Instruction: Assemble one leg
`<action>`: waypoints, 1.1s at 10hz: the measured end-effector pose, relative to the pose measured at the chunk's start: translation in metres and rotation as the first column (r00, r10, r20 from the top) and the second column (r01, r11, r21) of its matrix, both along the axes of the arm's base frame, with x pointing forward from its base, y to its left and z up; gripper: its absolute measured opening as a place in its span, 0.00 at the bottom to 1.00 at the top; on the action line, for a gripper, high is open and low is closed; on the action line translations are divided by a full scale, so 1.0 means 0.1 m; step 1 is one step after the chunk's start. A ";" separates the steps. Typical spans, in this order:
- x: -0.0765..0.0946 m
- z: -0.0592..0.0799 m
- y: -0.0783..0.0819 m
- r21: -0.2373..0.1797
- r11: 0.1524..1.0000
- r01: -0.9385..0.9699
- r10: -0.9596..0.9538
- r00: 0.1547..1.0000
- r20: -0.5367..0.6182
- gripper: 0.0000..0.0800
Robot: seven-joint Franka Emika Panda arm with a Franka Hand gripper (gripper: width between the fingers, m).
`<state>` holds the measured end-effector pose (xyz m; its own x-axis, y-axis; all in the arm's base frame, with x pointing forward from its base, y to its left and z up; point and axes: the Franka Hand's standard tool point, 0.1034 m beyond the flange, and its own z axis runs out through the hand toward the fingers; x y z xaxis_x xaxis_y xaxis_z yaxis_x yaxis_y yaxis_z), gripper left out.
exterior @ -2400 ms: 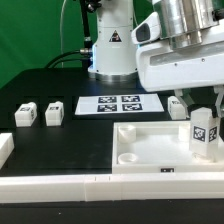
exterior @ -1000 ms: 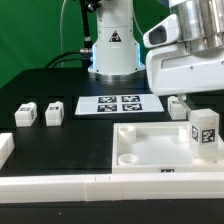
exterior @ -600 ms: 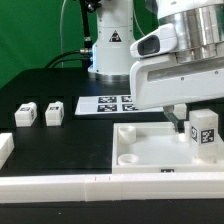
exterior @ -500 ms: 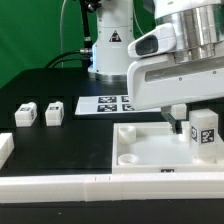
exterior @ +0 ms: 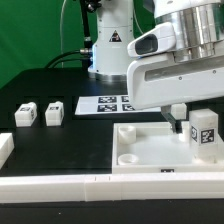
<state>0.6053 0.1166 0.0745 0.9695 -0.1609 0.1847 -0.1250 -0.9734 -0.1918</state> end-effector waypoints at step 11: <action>0.06 0.00 0.04 -0.107 0.969 -0.221 0.227 0.972 0.053 0.37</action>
Offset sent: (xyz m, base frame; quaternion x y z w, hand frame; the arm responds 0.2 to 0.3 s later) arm 0.0121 -0.0116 0.0033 -0.0578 0.0235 -0.1889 0.9800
